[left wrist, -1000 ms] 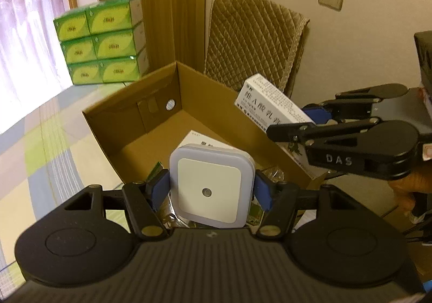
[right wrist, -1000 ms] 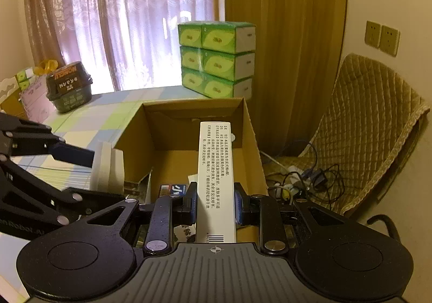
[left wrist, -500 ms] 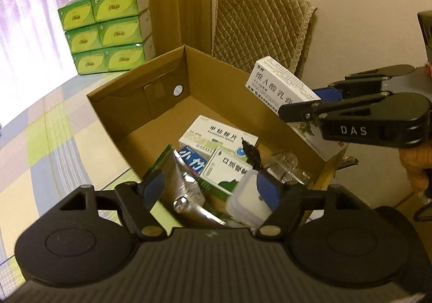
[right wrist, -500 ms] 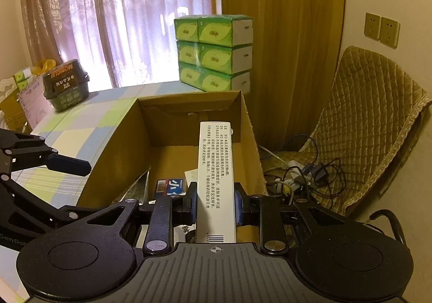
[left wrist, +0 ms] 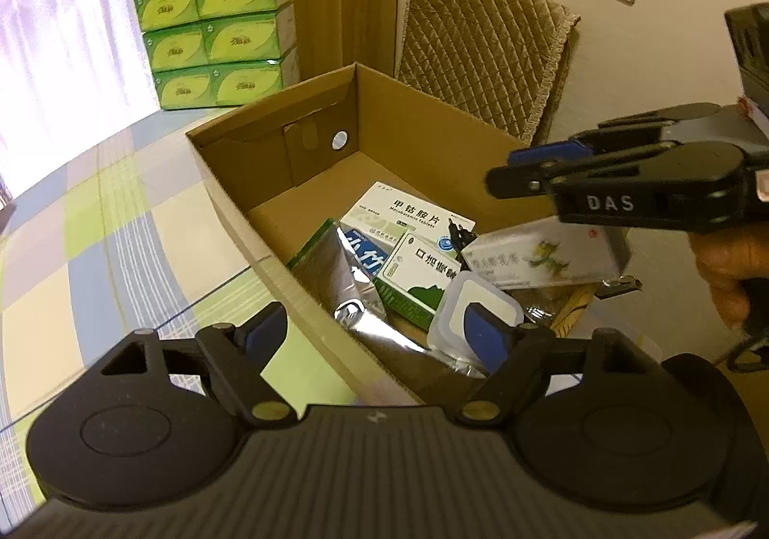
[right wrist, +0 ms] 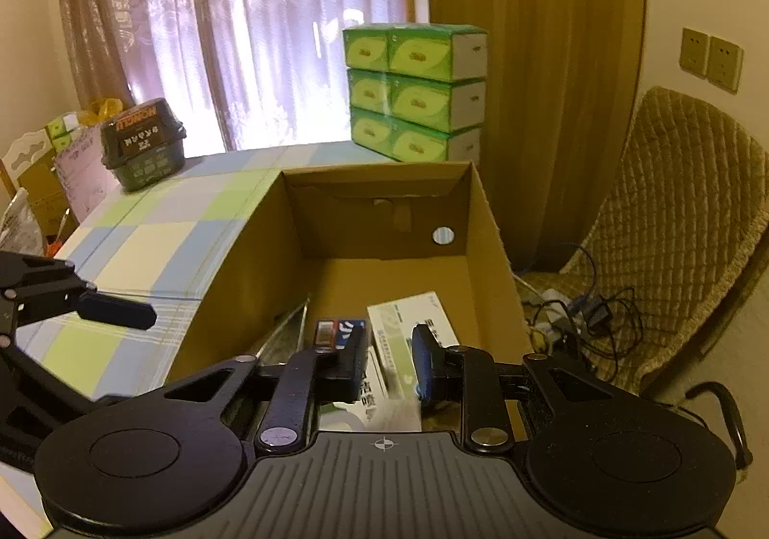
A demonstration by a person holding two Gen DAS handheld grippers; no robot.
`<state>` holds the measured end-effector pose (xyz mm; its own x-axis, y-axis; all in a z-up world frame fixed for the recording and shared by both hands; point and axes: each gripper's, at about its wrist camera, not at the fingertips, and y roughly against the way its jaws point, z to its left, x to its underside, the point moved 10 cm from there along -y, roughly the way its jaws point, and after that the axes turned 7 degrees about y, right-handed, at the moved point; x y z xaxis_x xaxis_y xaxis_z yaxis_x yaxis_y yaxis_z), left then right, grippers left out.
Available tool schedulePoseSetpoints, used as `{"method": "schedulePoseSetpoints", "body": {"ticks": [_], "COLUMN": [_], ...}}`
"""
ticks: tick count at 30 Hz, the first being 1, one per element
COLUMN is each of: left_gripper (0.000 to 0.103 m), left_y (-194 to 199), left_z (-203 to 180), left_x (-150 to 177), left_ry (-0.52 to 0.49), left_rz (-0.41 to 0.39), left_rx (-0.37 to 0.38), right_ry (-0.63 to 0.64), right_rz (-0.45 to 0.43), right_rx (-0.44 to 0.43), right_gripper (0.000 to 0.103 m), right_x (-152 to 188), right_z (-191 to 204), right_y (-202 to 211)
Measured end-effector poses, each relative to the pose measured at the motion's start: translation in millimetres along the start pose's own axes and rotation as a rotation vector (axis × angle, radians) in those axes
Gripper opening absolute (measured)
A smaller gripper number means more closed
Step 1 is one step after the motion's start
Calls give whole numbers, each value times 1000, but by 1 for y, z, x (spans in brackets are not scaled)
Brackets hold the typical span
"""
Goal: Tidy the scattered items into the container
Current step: 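Lower both items into the cardboard box and open both tools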
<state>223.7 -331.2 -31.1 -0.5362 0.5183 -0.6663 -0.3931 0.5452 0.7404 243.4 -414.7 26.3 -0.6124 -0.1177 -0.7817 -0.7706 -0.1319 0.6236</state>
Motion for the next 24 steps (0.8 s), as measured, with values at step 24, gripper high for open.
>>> {"method": "schedulePoseSetpoints", "body": {"ticks": [24], "left_gripper": [84], "left_y": [30], "left_z": [3], "left_x": [35], "left_ry": [118], "left_rz": [-25], "left_rx": [24], "right_ry": [-110], "right_rz": [12], "right_rx": [38], "right_gripper": [29], "right_x": [42], "right_z": [-4], "right_y": [71]}}
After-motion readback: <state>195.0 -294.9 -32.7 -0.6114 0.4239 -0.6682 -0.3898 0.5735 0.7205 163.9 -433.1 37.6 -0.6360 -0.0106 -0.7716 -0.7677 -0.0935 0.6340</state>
